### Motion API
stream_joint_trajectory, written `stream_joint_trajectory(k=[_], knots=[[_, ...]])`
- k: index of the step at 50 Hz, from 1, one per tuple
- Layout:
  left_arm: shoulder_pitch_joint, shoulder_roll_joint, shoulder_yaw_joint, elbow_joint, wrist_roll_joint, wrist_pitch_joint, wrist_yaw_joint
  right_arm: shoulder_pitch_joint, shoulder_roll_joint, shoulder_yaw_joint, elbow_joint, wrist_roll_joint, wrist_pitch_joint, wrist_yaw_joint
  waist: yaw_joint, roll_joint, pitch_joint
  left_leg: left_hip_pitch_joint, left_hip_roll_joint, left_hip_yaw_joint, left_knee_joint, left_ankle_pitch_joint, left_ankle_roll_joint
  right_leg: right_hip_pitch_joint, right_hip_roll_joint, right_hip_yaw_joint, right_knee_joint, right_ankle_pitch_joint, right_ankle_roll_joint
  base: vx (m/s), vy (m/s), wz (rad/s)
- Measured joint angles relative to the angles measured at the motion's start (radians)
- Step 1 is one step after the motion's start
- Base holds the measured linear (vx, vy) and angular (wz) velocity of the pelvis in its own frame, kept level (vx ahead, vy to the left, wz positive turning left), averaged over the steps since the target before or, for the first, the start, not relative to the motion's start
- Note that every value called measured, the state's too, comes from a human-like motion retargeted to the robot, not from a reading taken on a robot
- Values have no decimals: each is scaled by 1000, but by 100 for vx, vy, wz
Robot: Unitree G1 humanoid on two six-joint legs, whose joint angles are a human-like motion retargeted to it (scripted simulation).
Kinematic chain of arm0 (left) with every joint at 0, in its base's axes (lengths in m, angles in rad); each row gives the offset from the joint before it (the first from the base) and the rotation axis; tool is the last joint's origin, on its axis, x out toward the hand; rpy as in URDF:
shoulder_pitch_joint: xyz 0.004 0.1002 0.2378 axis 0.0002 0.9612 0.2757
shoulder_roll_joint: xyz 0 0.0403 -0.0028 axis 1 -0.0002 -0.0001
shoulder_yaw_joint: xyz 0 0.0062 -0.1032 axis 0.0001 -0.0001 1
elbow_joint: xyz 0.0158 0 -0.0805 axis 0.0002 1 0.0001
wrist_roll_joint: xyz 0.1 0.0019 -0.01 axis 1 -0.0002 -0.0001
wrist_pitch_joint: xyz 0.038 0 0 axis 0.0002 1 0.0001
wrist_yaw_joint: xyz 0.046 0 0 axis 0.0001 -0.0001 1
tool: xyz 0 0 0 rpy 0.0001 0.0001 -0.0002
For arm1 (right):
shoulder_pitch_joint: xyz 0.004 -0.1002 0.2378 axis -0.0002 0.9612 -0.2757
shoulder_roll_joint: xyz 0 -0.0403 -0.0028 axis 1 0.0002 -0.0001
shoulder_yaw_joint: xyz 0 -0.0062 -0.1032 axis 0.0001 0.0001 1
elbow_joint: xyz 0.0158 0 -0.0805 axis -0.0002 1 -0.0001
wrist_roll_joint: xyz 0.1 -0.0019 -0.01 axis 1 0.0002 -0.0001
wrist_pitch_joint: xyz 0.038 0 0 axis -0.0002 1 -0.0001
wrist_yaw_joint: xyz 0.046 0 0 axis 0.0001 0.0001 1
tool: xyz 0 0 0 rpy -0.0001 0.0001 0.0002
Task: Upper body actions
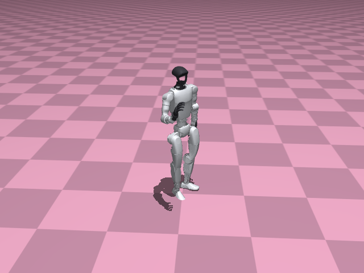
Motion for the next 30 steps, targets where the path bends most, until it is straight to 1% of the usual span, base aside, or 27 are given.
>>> stream_joint_trajectory(k=[2,4,7,10,13,15,17,18,20,23,25,26,27,28,30], knots=[[0,-3,-2,-6,0,-1,-3,58,34,45,78,-88,-39,73,-9,3,12,6,1,0,0,1,0,7,1,-1,-1,0,0,0,0,0],[-3,-5,-4,-11,1,-2,-3,106,79,87,179,-200,-58,134,-14,5,26,13,2,1,0,1,1,16,2,-2,-1,0,-1,0,0,0],[-11,-10,-7,-15,2,-2,-2,161,152,131,376,-394,-44,153,-14,9,43,24,3,0,-1,3,2,28,4,-5,-2,0,0,0,0,0],[-16,-13,-13,-24,0,-3,-6,203,208,159,606,-557,11,84,-9,13,48,24,2,-5,-1,5,1,33,3,-12,-4,-2,-1,0,0,0],[-20,-14,-19,-32,2,-5,-5,236,250,168,839,-709,85,7,-4,14,44,18,-1,-14,-1,7,1,34,0,-24,-7,-5,0,1,4,20],[-24,-14,-25,-31,4,-4,-7,251,280,165,1001,-792,163,-30,2,16,37,11,-2,-21,-1,8,1,32,-2,-32,-9,-8,0,2,3,23],[-29,-12,-33,-22,5,3,-17,258,308,162,1176,-839,265,-29,7,17,27,4,-4,-28,-1,9,1,31,-3,-41,-11,-10,0,2,2,22],[-32,-12,-37,-17,7,9,-24,260,317,166,1263,-855,315,-5,10,17,23,1,-5,-31,-1,9,1,30,-4,-44,-12,-12,0,2,1,19],[-37,-11,-50,-5,10,21,-36,265,328,190,1421,-873,414,103,17,18,16,-4,-6,-36,-1,10,0,29,-5,-50,-13,-14,0,0,0,0],[-46,-11,-88,8,28,30,-58,288,348,273,1565,-885,586,374,31,19,9,-8,-6,-41,0,10,-1,28,-5,-55,-13,-18,0,0,0,0],[-50,-11,-114,10,62,42,-70,319,369,320,1599,-888,694,506,76,24,4,-5,4,-8,-1,6,-6,29,-5,-21,-11,-23,8,3,0,-70],[-50,-12,-124,9,86,47,-75,335,381,299,1590,-847,756,485,100,26,-1,-2,9,12,-3,3,-8,29,-3,-1,-11,-25,11,3,0,-79],[-49,-13,-135,8,109,53,-81,349,392,272,1579,-794,789,465,112,26,-6,-1,9,20,-4,0,-10,29,-2,7,-12,-27,12,3,0,-19],[-48,-15,-148,7,129,58,-86,357,401,233,1565,-713,760,446,100,23,-10,-2,3,5,-6,-1,-8,27,-3,-9,-14,-27,9,3,0,73],[-42,-20,-175,8,161,66,-97,358,399,170,1551,-577,653,421,22,18,-17,-11,-16,-76,-6,4,-2,33,-15,-89,-22,-28,9,4,0,196]])
